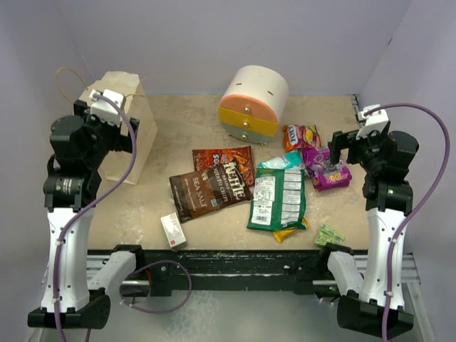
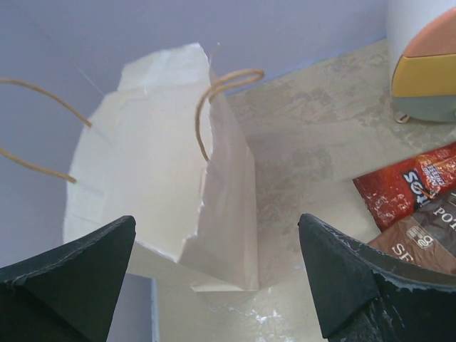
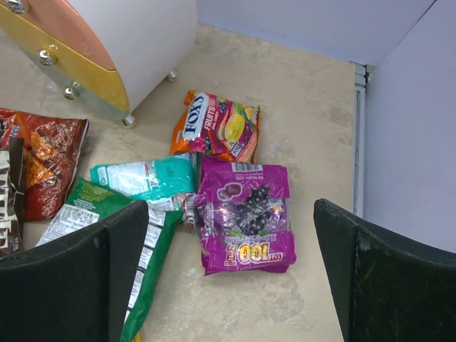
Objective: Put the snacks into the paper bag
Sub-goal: Move the paper bag to the center of the board.
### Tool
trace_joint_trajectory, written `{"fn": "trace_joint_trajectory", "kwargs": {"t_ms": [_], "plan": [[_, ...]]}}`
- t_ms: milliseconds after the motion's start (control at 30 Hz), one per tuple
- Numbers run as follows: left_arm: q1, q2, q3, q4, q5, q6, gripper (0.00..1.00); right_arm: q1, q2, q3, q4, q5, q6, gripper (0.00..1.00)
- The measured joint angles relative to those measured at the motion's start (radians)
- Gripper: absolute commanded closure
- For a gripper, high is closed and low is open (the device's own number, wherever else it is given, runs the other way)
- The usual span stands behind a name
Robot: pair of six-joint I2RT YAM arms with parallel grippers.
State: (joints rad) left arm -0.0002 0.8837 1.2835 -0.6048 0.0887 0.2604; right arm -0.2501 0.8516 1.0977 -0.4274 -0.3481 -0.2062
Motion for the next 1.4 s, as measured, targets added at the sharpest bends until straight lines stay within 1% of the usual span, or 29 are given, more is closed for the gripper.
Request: {"fn": "trace_joint_trajectory", "kwargs": {"t_ms": [200,333,400,533,600,733,933,1133,1267,1333,1400], "plan": [[0.000,0.161,0.229,-0.135,-0.023,0.059,0.01,-0.001,-0.004,0.000,0.004,-0.038,-0.004,0.00],[0.000,0.272,0.308,-0.216,-0.034,0.106,0.01,-0.001,-0.004,-0.002,0.010,-0.056,-0.004,0.00],[0.000,0.327,0.336,-0.264,-0.032,0.126,0.03,-0.001,-0.008,-0.009,0.014,-0.063,-0.005,0.00],[0.005,0.421,0.387,-0.337,-0.023,0.161,0.11,-0.001,-0.014,-0.021,0.017,-0.067,-0.005,0.00],[0.014,0.457,0.406,-0.360,-0.014,0.176,0.16,-0.001,-0.018,-0.027,0.015,-0.069,-0.005,0.00],[0.051,0.512,0.424,-0.388,0.016,0.204,0.32,-0.001,-0.026,-0.033,0.017,-0.075,-0.005,0.00],[0.111,0.567,0.431,-0.411,0.111,0.238,0.51,-0.001,-0.048,-0.045,0.019,-0.093,-0.004,0.00],[0.113,0.582,0.431,-0.409,0.190,0.273,0.73,-0.001,-0.063,-0.048,0.014,-0.094,-0.003,0.00],[0.113,0.593,0.431,-0.408,0.239,0.302,0.92,-0.001,-0.067,-0.045,0.000,-0.094,-0.004,0.00],[0.113,0.598,0.431,-0.411,0.266,0.319,0.97,-0.001,-0.058,-0.031,-0.019,-0.096,-0.004,0.00],[0.113,0.599,0.431,-0.415,0.290,0.334,1.00,-0.001,-0.039,-0.009,-0.038,-0.098,-0.005,0.00]]}}
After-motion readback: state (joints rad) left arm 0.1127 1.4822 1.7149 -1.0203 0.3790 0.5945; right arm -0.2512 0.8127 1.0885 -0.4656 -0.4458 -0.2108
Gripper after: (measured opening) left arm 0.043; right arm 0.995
